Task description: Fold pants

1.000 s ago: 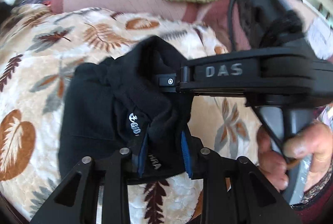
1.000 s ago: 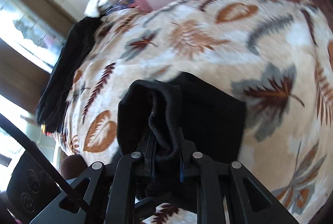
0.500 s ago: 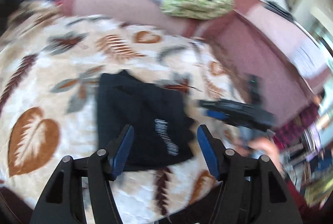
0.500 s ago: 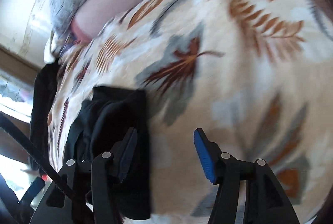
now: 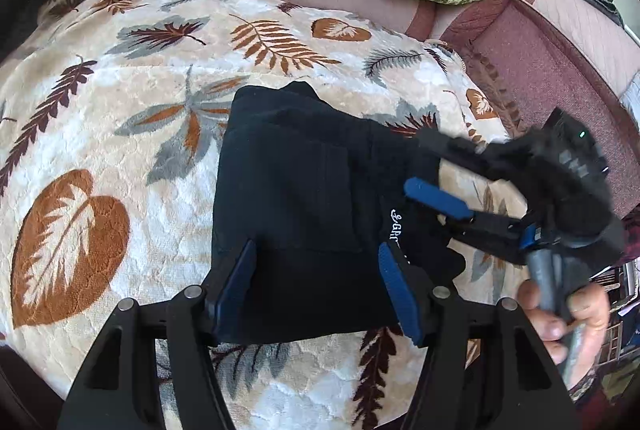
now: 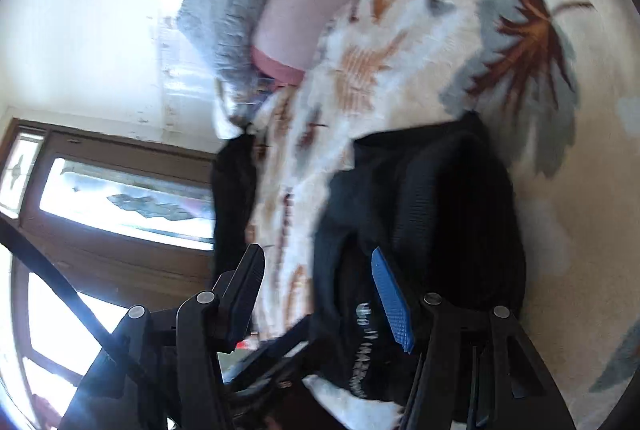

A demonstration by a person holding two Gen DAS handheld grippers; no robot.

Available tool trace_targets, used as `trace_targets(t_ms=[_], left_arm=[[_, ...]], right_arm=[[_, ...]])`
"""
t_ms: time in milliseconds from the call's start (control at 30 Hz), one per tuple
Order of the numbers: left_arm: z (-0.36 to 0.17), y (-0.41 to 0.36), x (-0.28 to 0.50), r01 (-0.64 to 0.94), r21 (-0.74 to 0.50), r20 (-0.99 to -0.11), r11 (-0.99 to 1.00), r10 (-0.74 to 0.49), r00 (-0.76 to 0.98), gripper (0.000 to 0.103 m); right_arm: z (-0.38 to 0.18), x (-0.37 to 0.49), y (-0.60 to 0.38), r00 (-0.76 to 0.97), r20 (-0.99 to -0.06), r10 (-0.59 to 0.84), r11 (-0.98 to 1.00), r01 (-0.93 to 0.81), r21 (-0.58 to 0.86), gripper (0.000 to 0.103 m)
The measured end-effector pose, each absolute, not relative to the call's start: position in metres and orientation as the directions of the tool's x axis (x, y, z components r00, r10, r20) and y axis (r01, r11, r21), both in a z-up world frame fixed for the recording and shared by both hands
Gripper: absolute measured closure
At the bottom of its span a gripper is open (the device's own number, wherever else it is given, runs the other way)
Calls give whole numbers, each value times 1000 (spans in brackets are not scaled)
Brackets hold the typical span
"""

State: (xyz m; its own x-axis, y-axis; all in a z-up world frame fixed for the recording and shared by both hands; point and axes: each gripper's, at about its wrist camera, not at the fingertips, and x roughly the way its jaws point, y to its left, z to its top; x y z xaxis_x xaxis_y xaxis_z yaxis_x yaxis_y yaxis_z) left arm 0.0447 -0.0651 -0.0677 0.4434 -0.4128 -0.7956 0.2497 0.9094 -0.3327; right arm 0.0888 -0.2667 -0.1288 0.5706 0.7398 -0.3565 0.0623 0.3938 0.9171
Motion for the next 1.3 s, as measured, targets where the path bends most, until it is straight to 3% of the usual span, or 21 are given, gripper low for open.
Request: trace_targets(t_ms=[67,133,200,333,400,467,500,733,900,1100,1300], left_arm=[[-69,-62,45,255,-351,-787,901,-431,441,41],[-73,-62,45,255,-351,-786,901,-432,442,40],[-75,-64,44,257,-336,-788,906,-420,450,40],[-65,-65,37,282,-302,-791,910,-405,459,40],[-54,-57,32,278,-327,-780,903,-424,459,40],[-45,-45,27,262,-356,-762,897,-441,475,40],[-43,-41,27,253,-349,-762,902,-431,484,40],[-63,-29,47,149,-327,-811,933,-358,463,40],[-78,-49,51,190,-181,-852,965,-251,459,31],[-78,-62,38,216,-20,-835,976,-135,533,27],[-69,-64,23,230,0,-851,973,-121,511,27]], right_arm=[[-144,82,-273,591,-439,677,459,127,879,46],[-156,74,-285,605,-451,657,458,156,875,66],[-165,71,-291,611,-453,649,445,178,878,76],[-159,69,-294,610,-496,618,505,175,845,78],[-149,69,-287,609,-560,562,598,168,784,77],[-139,70,-279,597,-662,453,727,182,662,59],[-139,69,-275,579,-723,376,793,203,575,41],[-138,49,-280,600,-712,363,816,163,554,42],[-135,39,-272,612,-719,331,846,145,513,41],[-136,24,-270,631,-715,300,864,138,484,39],[-137,19,-265,652,-709,268,876,142,462,37]])
